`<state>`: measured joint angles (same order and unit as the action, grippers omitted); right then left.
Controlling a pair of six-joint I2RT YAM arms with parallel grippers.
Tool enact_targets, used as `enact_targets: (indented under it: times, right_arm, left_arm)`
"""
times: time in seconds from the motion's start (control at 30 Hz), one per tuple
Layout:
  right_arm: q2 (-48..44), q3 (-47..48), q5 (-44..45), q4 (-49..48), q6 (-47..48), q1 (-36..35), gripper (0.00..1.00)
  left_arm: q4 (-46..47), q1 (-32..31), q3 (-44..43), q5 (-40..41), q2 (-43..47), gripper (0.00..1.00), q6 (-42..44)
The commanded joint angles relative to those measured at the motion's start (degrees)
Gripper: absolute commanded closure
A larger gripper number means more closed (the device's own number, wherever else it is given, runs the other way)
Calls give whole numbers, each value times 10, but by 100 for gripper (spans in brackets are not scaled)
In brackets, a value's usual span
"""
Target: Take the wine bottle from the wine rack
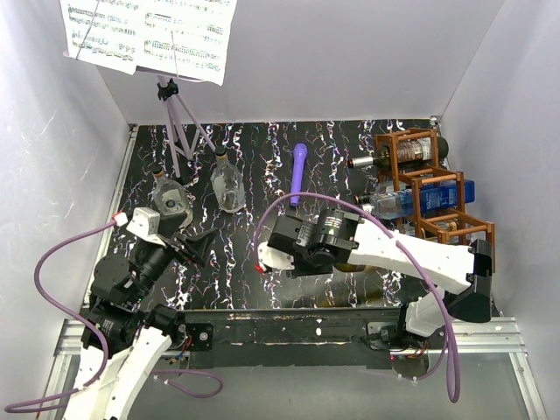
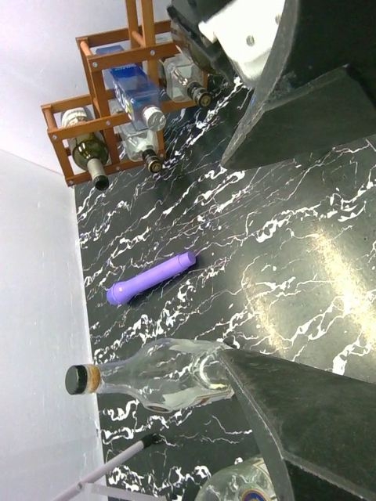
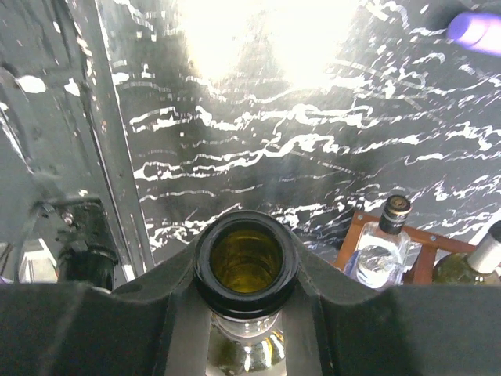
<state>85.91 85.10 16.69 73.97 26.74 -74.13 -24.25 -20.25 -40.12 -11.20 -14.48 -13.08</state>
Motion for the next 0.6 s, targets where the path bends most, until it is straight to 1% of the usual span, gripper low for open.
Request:
enact_targets:
  times: [0.0,0.13,0.2,0.27,0.33,0.4,0.47,0.53,0.57]
  right_arm:
    - [4,85,-4,119,-9,-15,99]
    - [12,137,-36,118,-14,-23,99]
    - [11,159,-46,96,-17,-23,99]
    - [8,184,-50,51,-22,-23,99]
    - [-8,187,-45,-30,-29,-22,99]
    - [-34,160,-52,-138,-38,-14,99]
    - [-51,134,-49,-243,-59,2,99]
    - [-56,126,-20,-332,-105,19,99]
    - [-51,132,-19,-371,-127,32,99]
  left_arm:
    - [-12,1,-15,48,8,2,2]
    - [-18,1,-15,95,28,2,-4]
    - [-19,1,-14,128,43,2,-6]
    - [-19,1,-12,155,58,2,-8]
    - [-19,1,-11,181,72,2,-11]
    - [-24,1,-10,205,81,2,-13]
    - [-27,1,-12,210,80,2,-14]
    - [-29,0,-13,205,73,2,-14]
    - [-30,1,-14,203,69,2,-14]
